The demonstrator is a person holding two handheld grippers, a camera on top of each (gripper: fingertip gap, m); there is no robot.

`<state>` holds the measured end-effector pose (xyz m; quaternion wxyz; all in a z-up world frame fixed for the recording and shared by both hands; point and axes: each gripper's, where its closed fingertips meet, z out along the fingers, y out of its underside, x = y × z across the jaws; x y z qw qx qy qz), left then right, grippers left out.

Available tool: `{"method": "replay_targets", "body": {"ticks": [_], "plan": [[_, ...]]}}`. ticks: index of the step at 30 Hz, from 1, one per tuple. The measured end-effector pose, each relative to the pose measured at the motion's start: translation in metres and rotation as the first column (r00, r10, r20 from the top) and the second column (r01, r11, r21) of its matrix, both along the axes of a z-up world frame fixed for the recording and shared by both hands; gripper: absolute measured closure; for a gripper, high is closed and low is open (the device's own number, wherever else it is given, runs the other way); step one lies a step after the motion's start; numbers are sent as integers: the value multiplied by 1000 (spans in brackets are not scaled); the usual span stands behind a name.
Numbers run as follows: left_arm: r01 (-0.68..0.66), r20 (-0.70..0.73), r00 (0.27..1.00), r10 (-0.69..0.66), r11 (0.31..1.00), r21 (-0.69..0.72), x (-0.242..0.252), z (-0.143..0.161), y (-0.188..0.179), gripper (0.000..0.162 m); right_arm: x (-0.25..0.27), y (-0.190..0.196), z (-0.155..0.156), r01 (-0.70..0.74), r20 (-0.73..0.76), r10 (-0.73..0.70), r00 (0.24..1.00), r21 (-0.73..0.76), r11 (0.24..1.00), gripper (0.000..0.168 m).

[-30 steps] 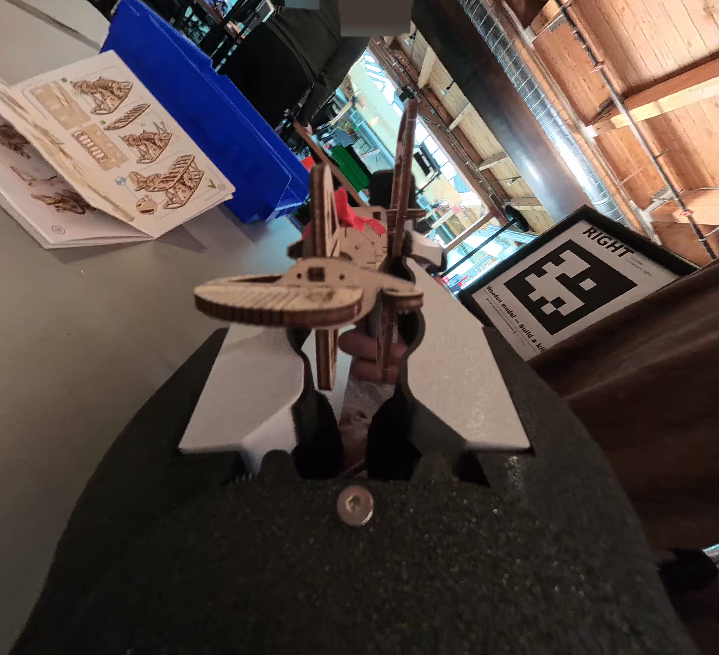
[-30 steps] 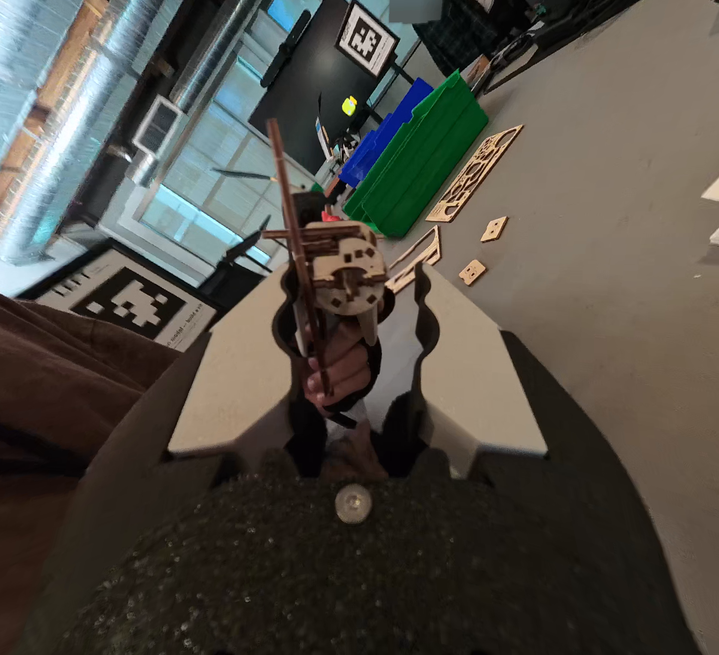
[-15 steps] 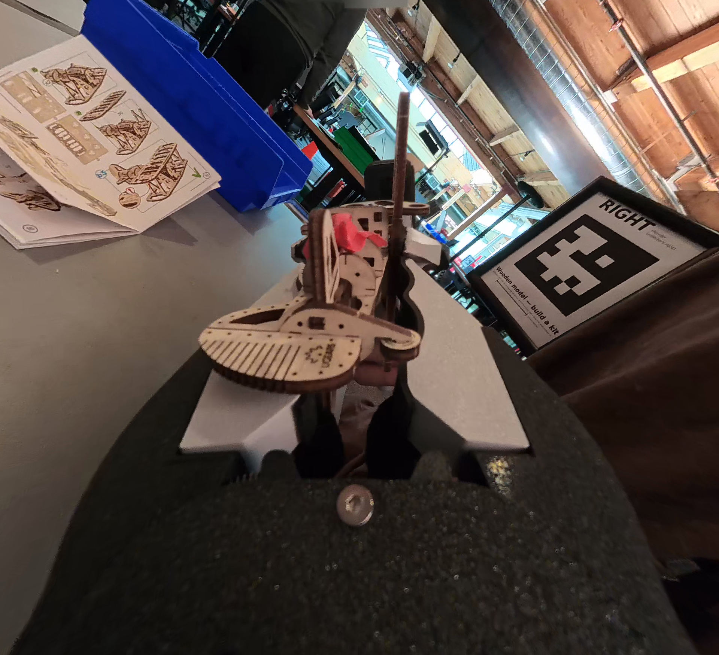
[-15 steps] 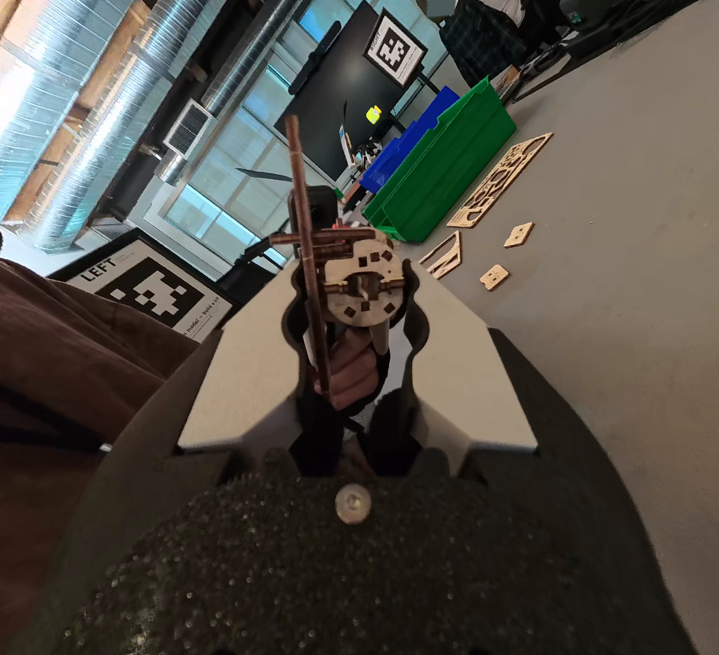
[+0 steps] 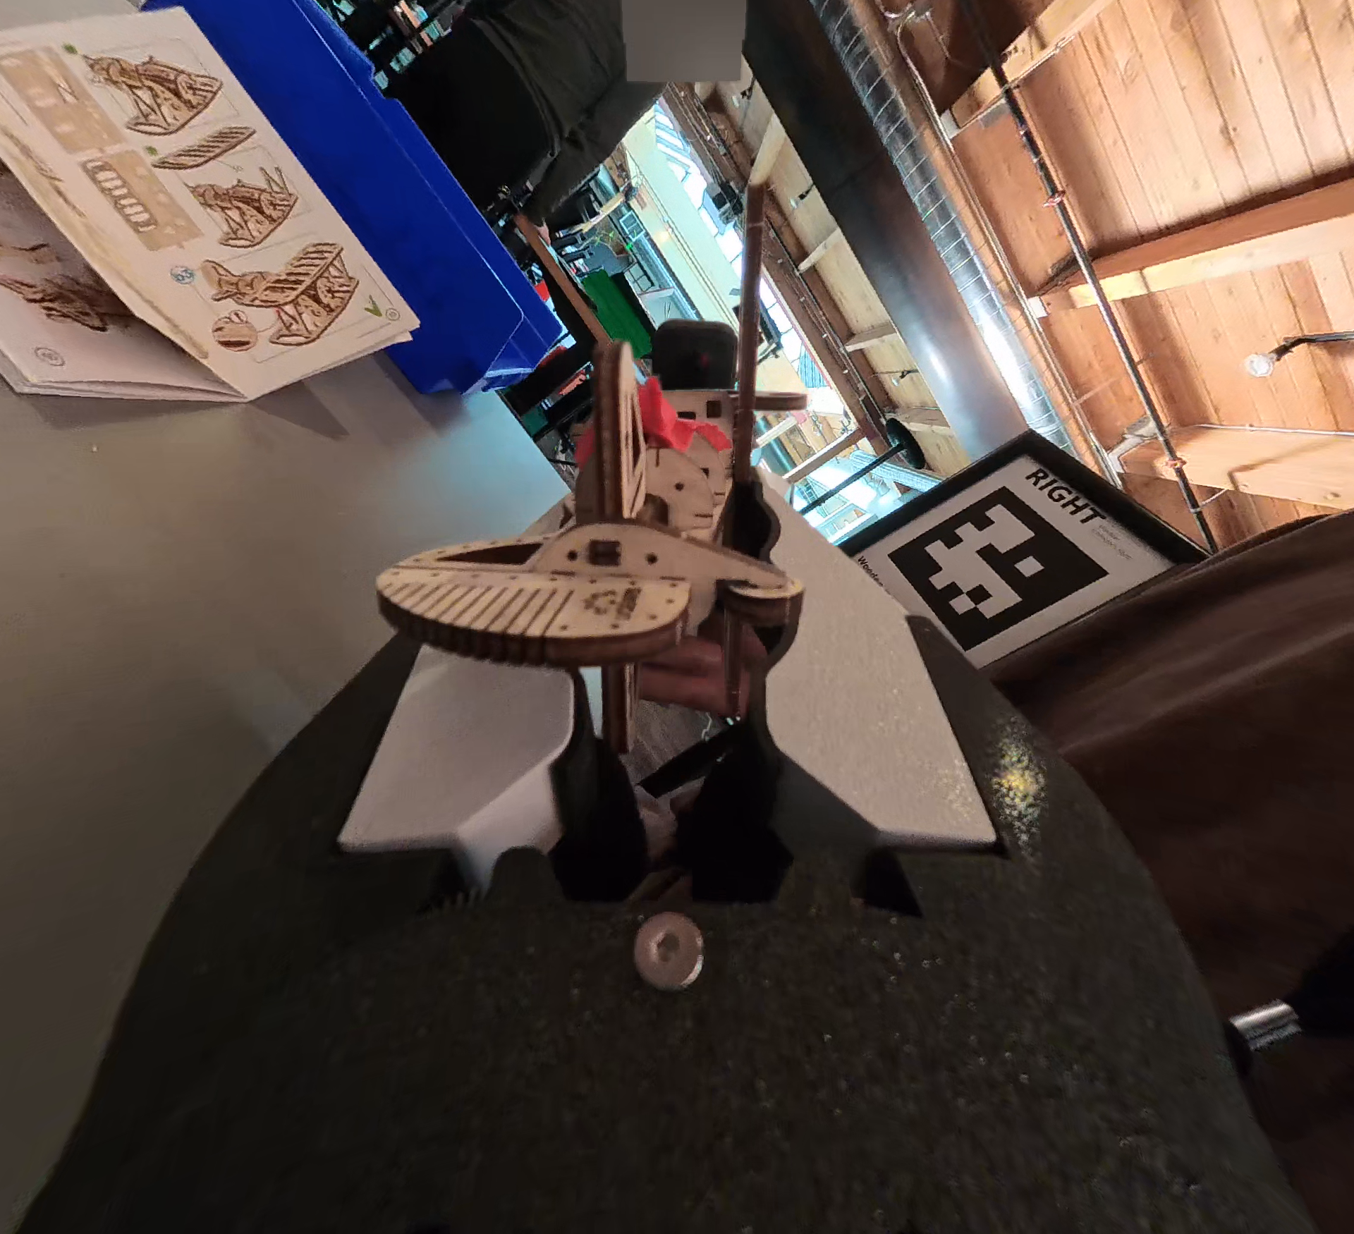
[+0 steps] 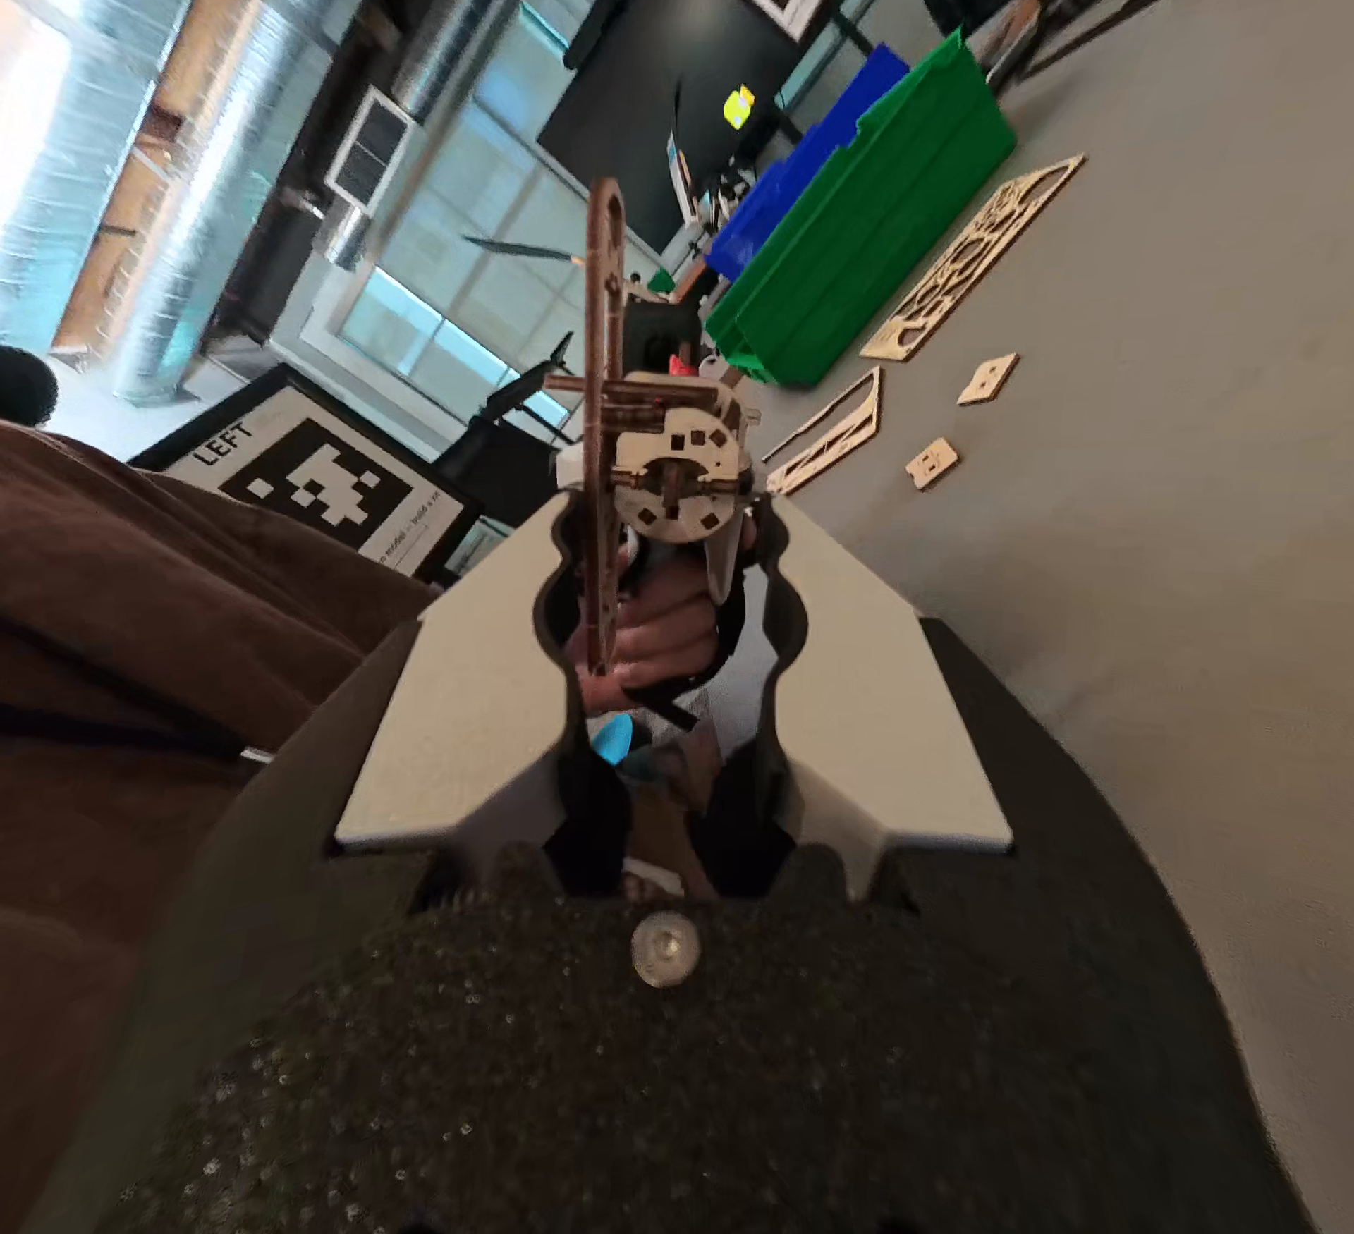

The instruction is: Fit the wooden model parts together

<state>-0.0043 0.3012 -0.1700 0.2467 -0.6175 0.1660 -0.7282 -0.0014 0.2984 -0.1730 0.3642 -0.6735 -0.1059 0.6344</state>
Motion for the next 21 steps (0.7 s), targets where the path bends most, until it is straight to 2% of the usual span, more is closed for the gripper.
{"method": "replay_targets", "body": {"ticks": [9, 18, 21], "plan": [[-33, -51, 998, 35, 998, 45, 2, -3, 1, 124, -9, 6, -1, 5, -87, -13, 996, -97, 995, 125], [-14, -65, 998, 19, 997, 80, 10, -2, -5, 124, -2, 1, 2, 17, -75, -22, 997, -75, 997, 132], [-20, -62, 998, 26, 995, 96, 10, 1, -2, 125, -2, 4, 5, 56, -112, -63, 992, -63, 996, 131]]}}
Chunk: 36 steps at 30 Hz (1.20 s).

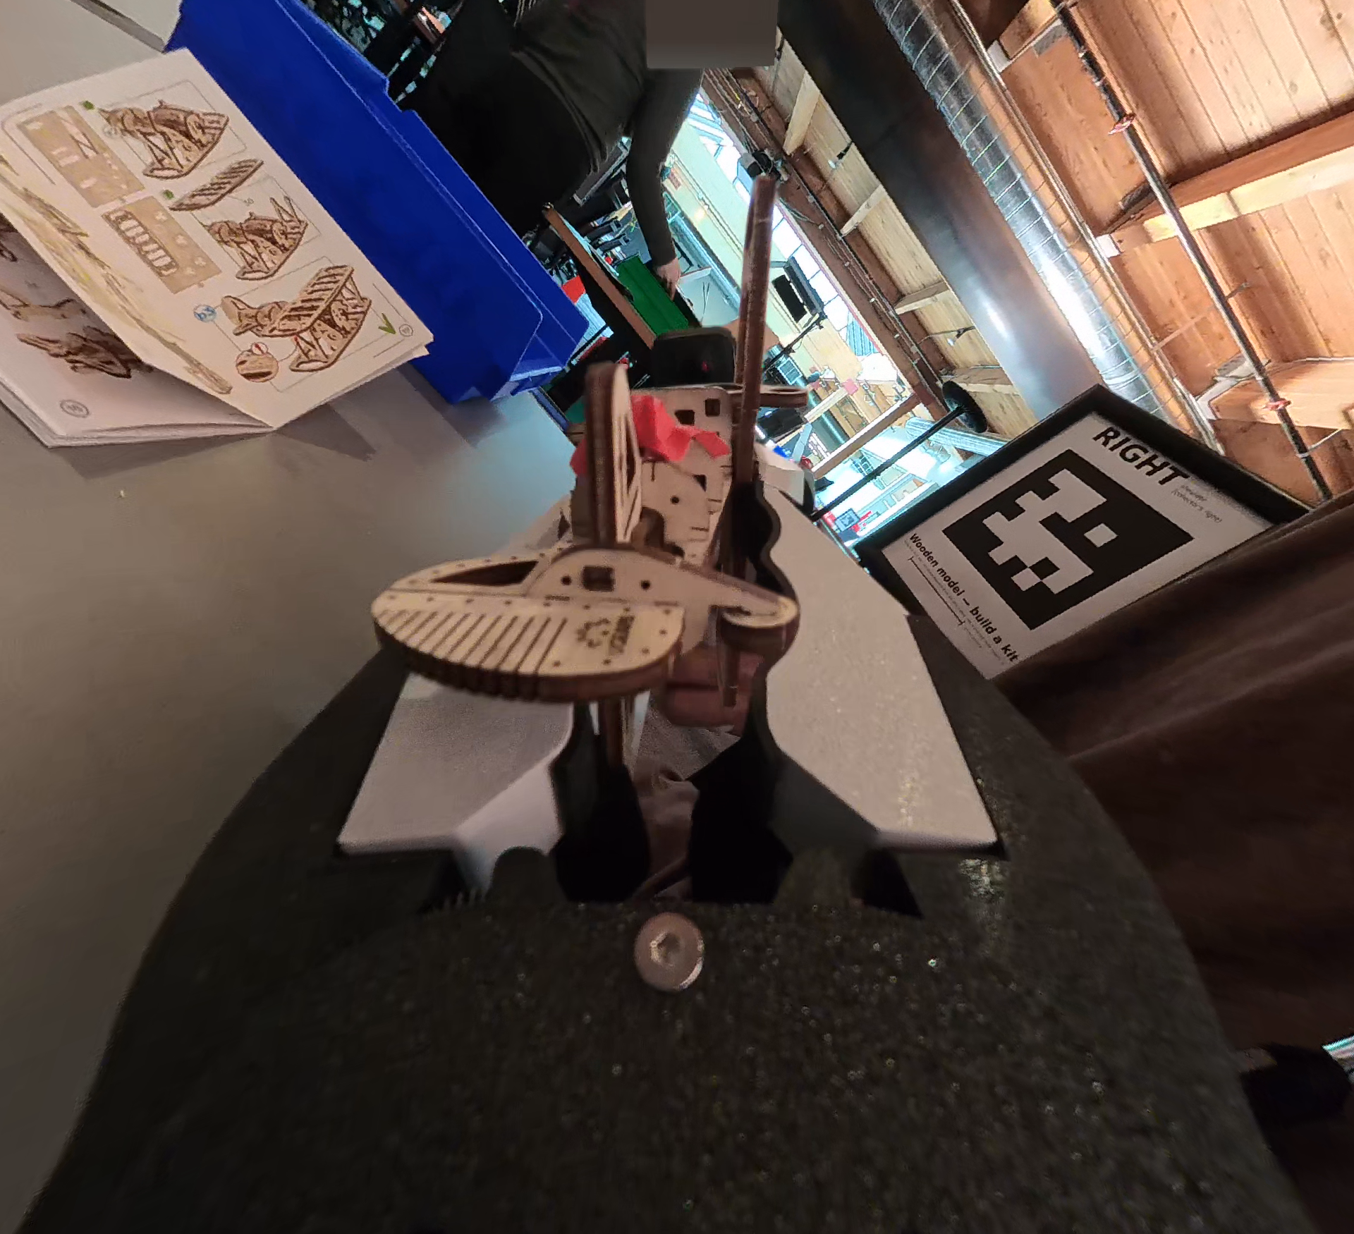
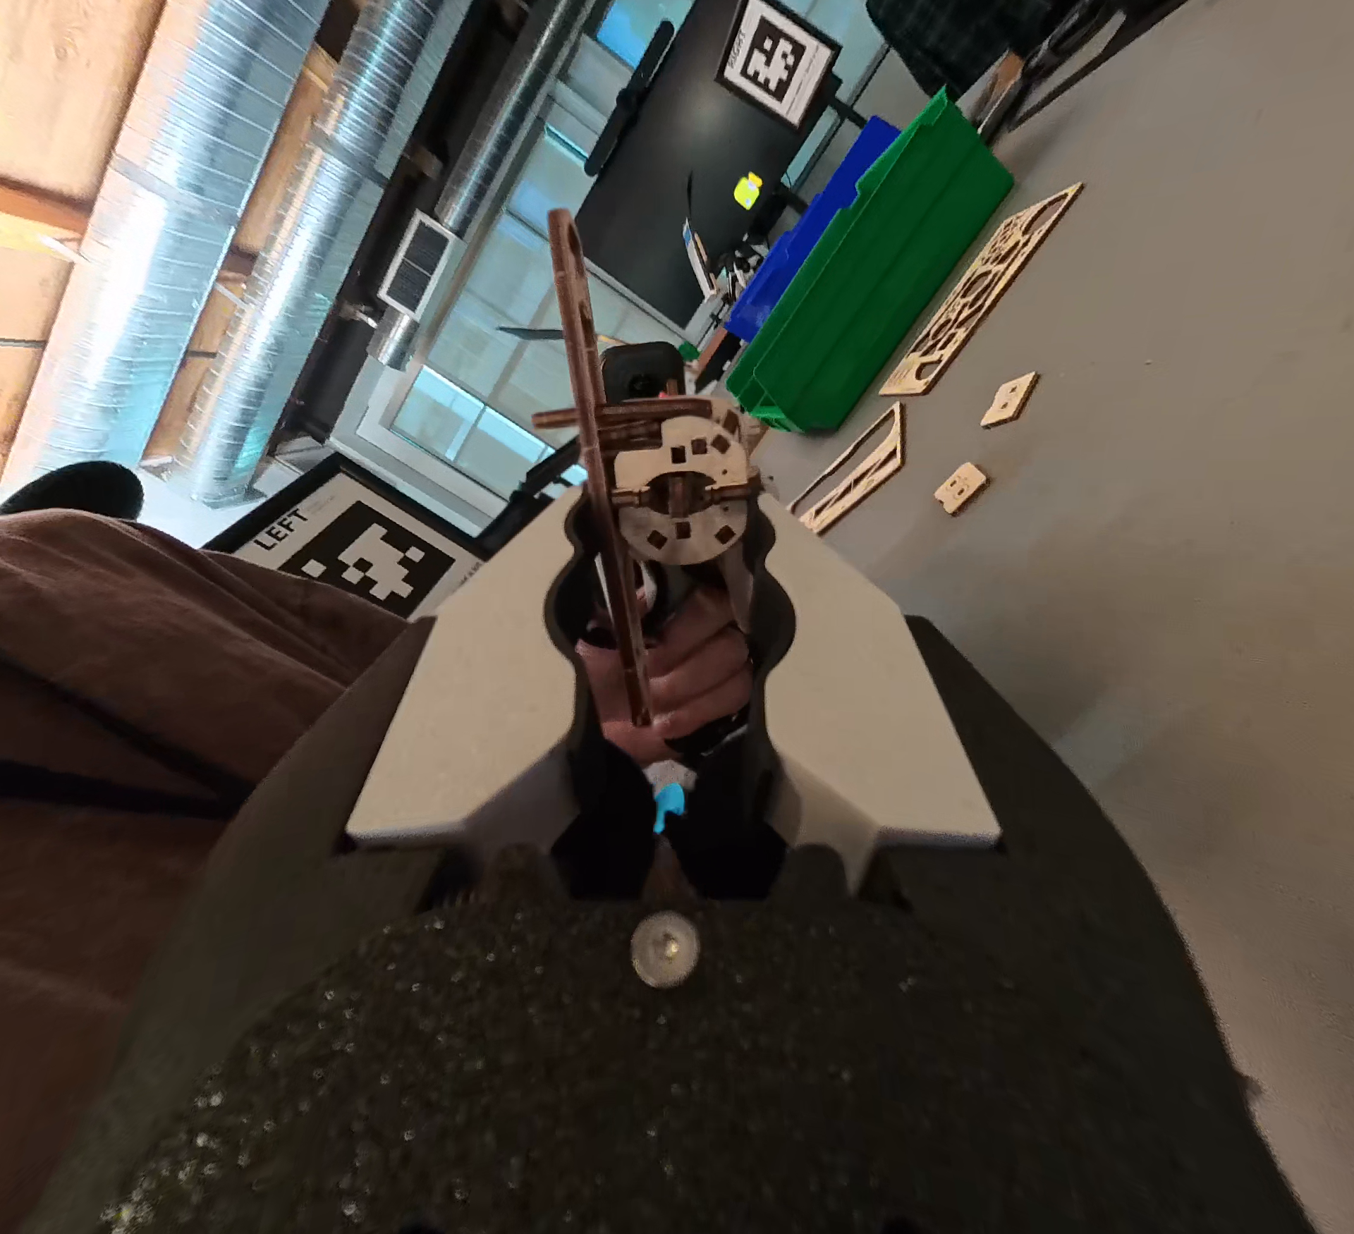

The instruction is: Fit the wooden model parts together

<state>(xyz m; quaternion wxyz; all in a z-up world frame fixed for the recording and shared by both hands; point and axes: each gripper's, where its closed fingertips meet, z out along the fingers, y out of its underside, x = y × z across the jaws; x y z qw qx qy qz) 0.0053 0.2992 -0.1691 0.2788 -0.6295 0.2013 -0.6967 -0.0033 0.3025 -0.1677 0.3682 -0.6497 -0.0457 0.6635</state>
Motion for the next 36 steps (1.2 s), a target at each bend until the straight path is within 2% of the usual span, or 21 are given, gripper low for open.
{"method": "replay_targets", "body": {"ticks": [7, 12, 20, 27, 29, 31, 36], "plan": [[0, -13, 1000, 1, 999, 36, -3, 4, -3, 123, -3, 0, 4, -6, 62, 3, 998, 46, 999, 128], [38, -83, 996, -30, 995, 91, 3, 0, -14, 123, -15, -5, 1, -61, 61, 57, 996, 54, 997, 115], [7, -93, 996, 2, 995, 103, 8, 0, -17, 124, -15, -6, 1, -35, 74, 29, 997, 79, 996, 117], [4, -60, 998, 2, 995, 97, 7, 6, -11, 124, -15, 1, 7, -8, 71, 3, 997, 65, 998, 117], [19, -4, 1000, -19, 998, 63, 3, 10, -10, 124, -14, 3, 13, 0, 77, -8, 997, 105, 995, 113], [0, 46, 999, -2, 999, 35, -4, 15, -5, 124, -10, 1, 14, -6, 122, -12, 992, 143, 990, 116], [-10, 49, 999, 10, 1000, 10, -8, 12, 0, 124, -4, -2, 10, -21, 151, 5, 988, 102, 995, 125]]}}
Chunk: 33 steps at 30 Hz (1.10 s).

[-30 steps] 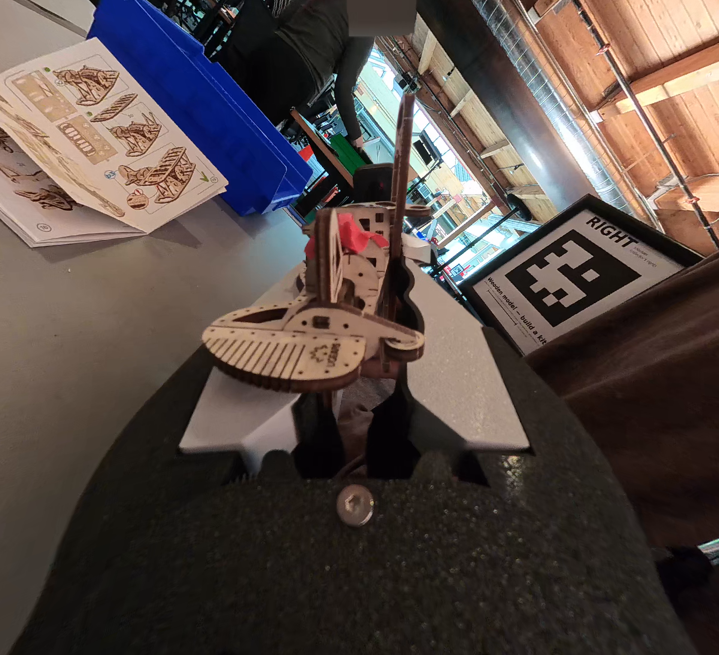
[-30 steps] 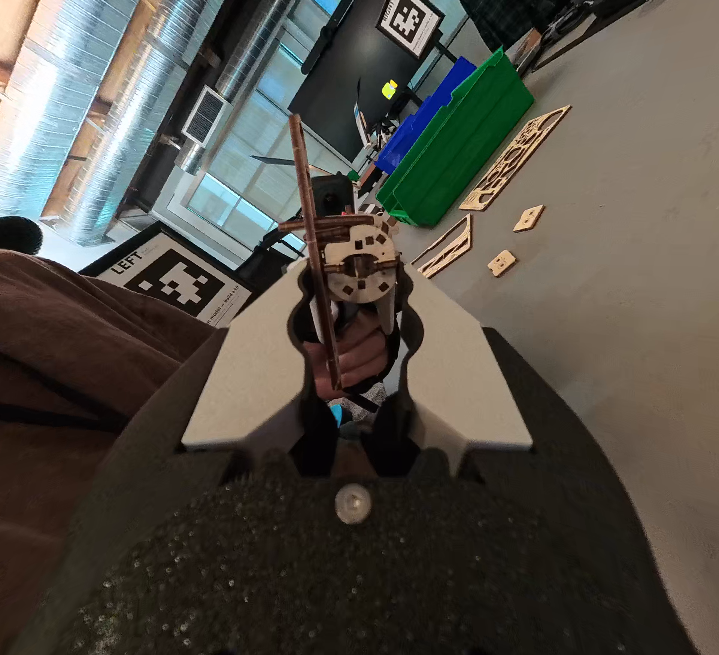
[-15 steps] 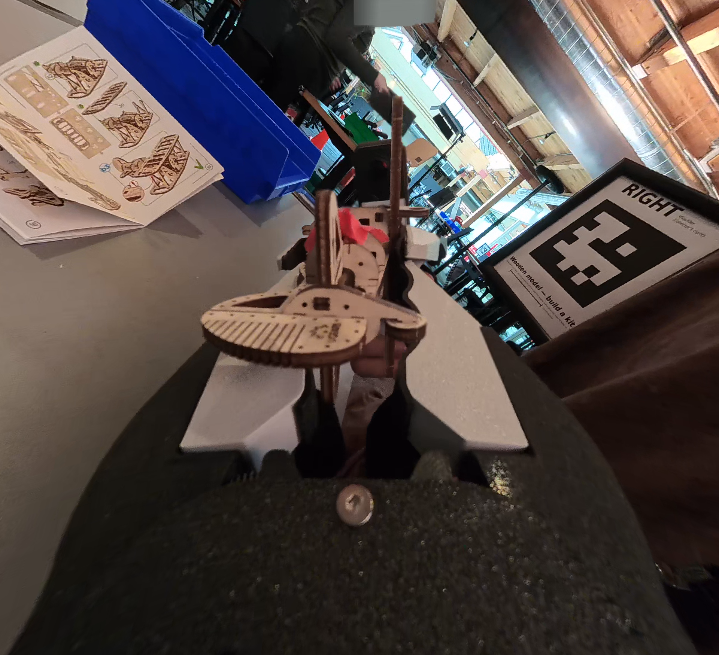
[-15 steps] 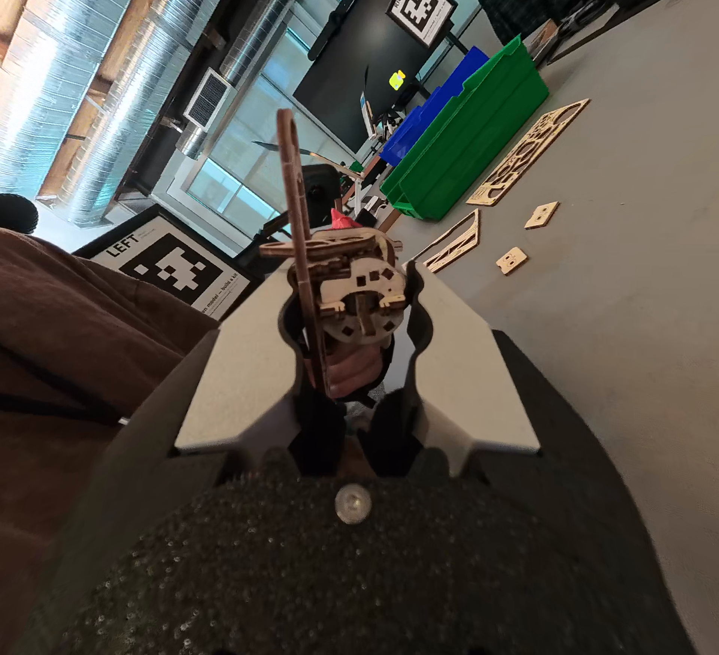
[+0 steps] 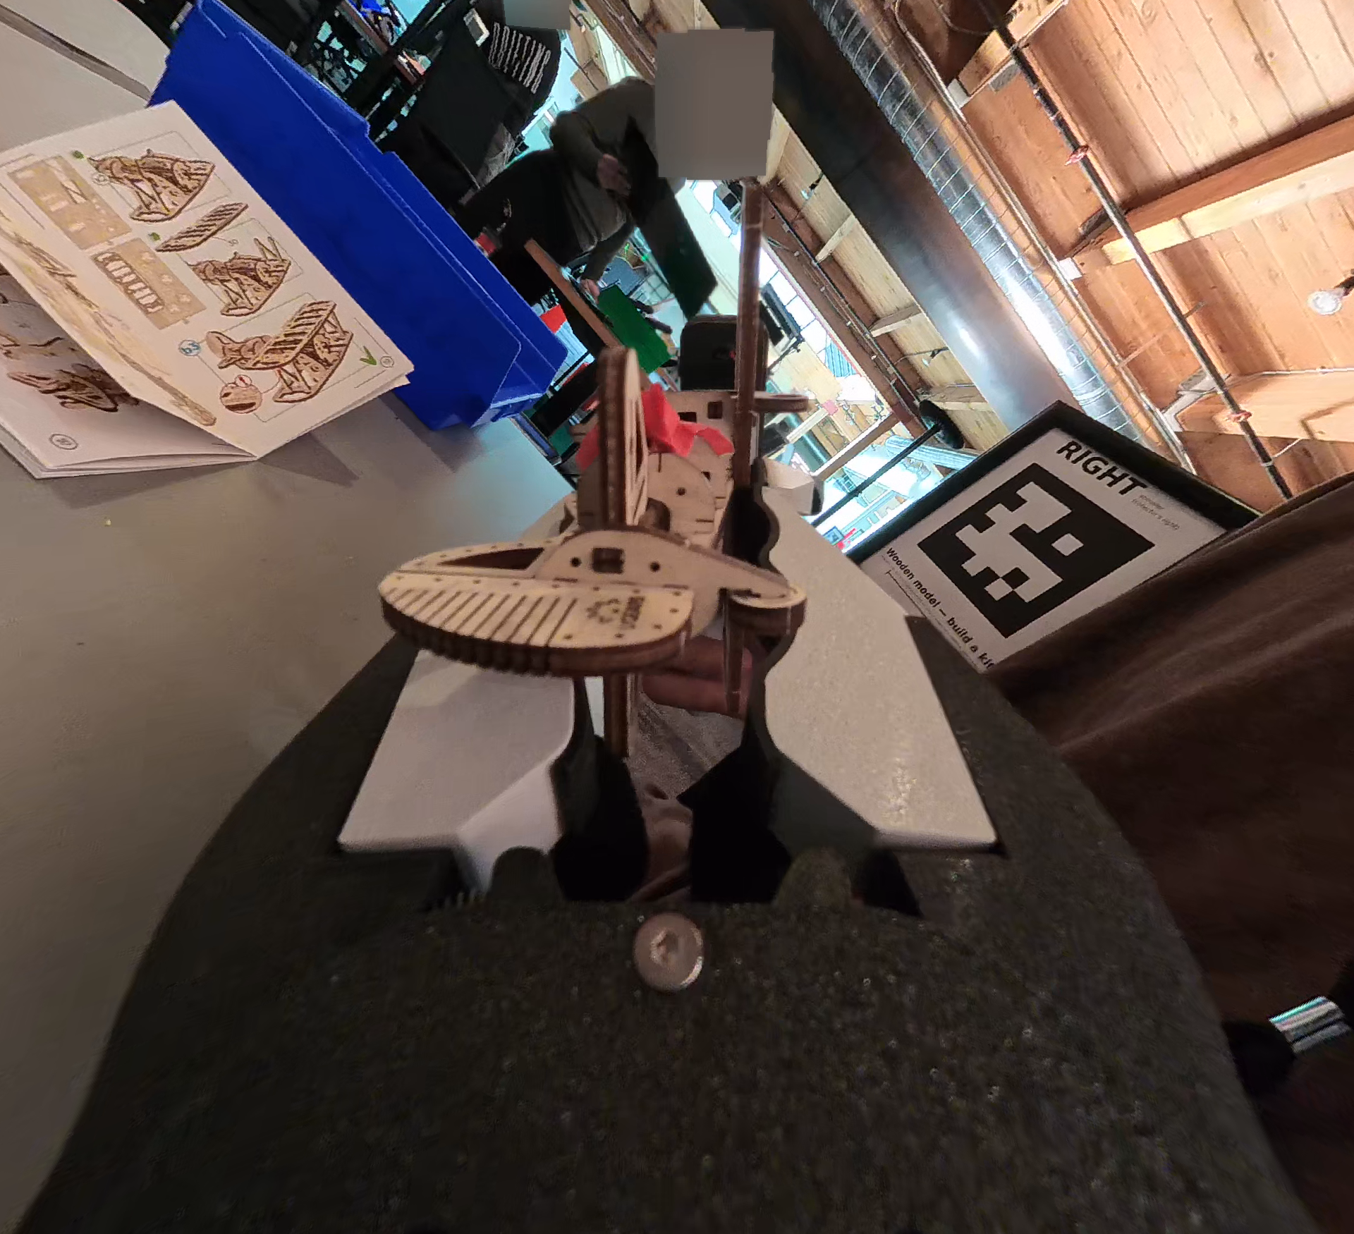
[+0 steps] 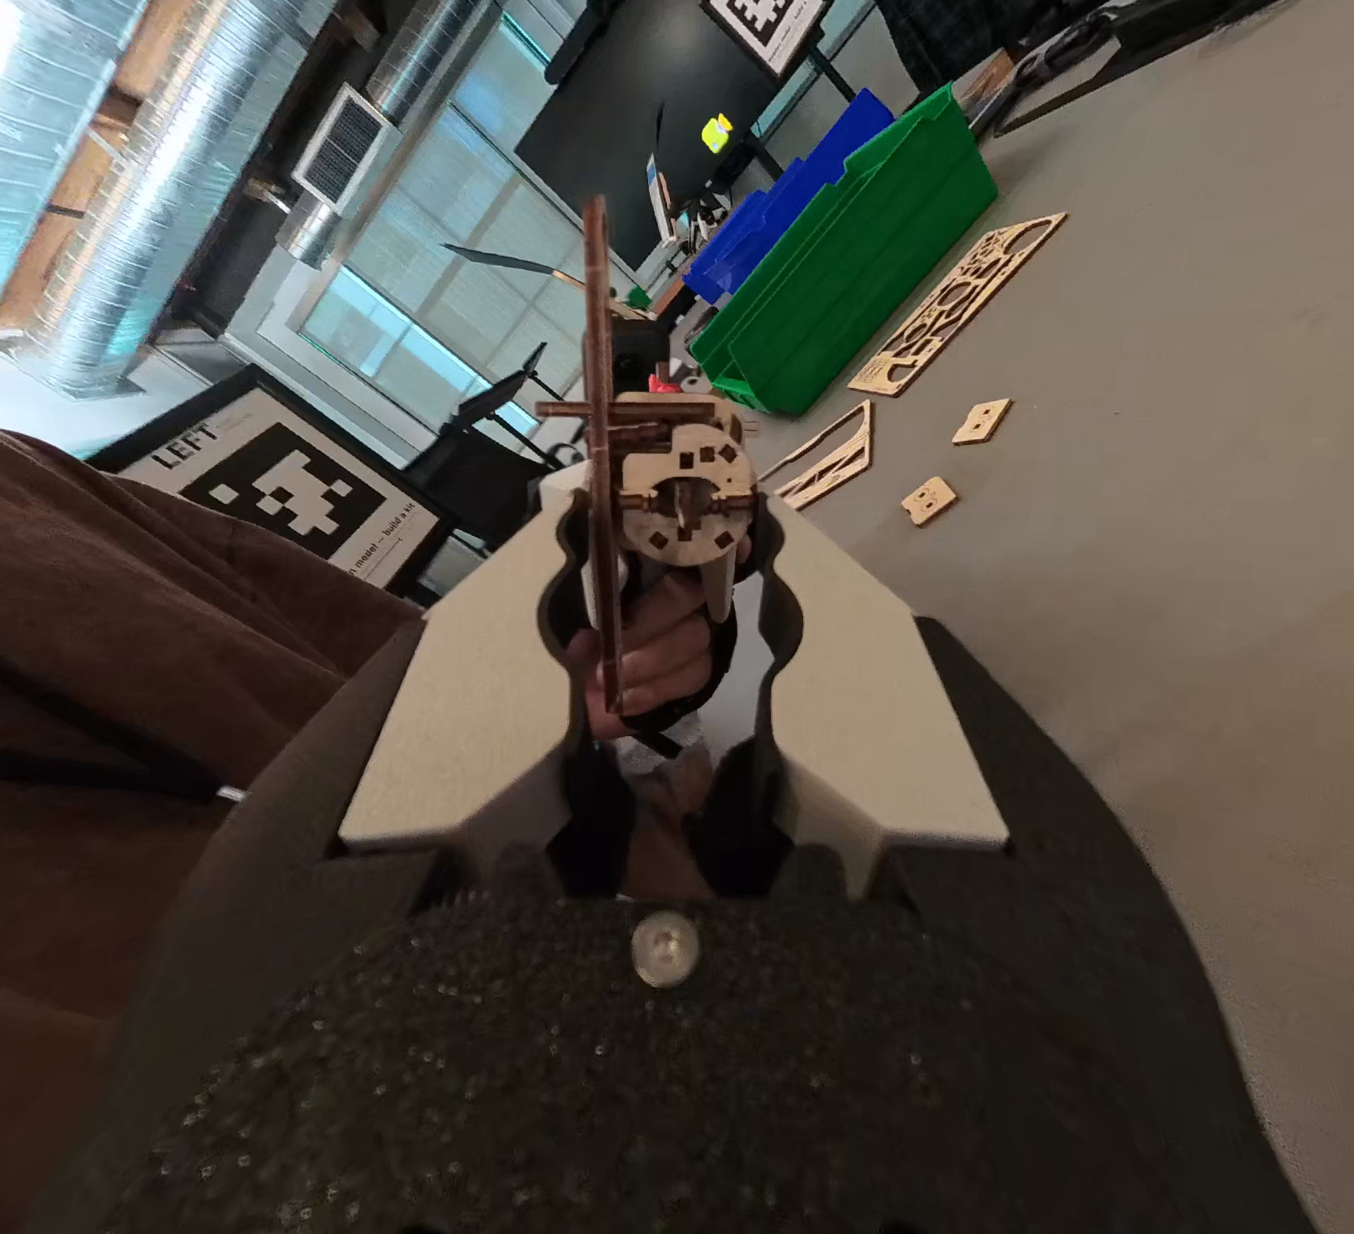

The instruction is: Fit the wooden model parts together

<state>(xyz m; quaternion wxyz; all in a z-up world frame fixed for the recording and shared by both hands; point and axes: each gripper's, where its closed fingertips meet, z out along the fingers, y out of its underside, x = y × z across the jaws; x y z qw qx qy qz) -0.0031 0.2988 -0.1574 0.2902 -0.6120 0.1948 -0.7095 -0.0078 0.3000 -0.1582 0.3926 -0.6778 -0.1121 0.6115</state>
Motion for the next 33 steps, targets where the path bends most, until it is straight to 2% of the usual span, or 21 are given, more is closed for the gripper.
{"method": "replay_targets", "body": {"ticks": [4, 11, 17, 20, 22, 28, 33], "plan": [[-2, -15, 1000, 3, 1000, 27, 2, 1, -2, 124, 2, 1, 2, 11, -82, -15, 997, -40, 999, 128], [-10, -76, 997, 15, 997, 75, 6, -5, -6, 124, 4, -4, -4, 8, -89, -12, 996, -52, 999, 131], [-3, -99, 995, 13, 994, 105, 8, -3, -3, 125, 6, 1, 0, 65, -163, -73, 984, -53, 996, 130], [11, -118, 993, 6, 990, 139, 10, -1, -6, 123, 1, 2, 0, 73, -153, -79, 985, -40, 997, 120], [-6, -116, 993, 22, 991, 137, 8, -2, -5, 124, -1, 2, 0, 73, -150, -77, 986, -34, 997, 125], [-39, -113, 992, 54, 990, 136, 8, -4, -6, 124, -1, 2, -2, 52, -90, -53, 995, -11, 999, 126], [-20, -72, 997, 28, 994, 107, 6, -3, 0, 123, -3, 6, -1, 20, -35, -20, 999, -7, 1000, 125]]}}
